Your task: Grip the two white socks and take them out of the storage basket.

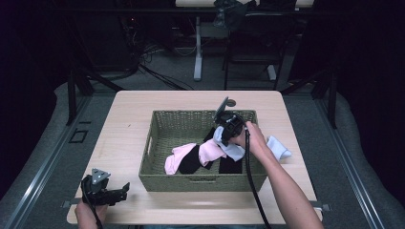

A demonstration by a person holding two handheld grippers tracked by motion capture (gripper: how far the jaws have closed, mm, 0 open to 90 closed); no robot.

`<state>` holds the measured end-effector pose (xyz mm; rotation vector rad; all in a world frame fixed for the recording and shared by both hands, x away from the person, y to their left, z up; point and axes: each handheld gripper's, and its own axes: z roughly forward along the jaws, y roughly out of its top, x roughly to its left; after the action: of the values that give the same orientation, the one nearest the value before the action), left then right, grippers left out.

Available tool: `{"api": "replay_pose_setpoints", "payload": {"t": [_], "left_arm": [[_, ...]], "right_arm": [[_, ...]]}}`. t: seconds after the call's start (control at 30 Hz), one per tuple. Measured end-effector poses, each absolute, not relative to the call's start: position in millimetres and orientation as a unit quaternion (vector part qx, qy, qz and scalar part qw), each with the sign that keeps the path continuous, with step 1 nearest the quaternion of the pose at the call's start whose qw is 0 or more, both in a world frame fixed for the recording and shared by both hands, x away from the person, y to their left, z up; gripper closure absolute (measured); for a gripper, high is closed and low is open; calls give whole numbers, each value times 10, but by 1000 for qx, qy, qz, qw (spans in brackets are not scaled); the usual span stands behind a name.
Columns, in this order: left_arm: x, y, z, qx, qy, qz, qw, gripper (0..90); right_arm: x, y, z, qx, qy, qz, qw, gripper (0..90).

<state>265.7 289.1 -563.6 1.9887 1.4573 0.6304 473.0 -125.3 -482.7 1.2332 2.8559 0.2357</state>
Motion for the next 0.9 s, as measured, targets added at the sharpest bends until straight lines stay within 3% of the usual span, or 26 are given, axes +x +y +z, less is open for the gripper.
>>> {"api": "replay_pose_setpoints", "payload": {"t": [0.47, 0.9], "left_arm": [[2644, 2910, -5645, 744, 552, 236, 294, 2], [2715, 2832, -5639, 751, 542, 233, 296, 2]], "right_arm": [[4733, -1379, -4419, 391, 916, 87, 3, 739], [4630, -1408, -3890, 384, 916, 109, 22, 748]]}}
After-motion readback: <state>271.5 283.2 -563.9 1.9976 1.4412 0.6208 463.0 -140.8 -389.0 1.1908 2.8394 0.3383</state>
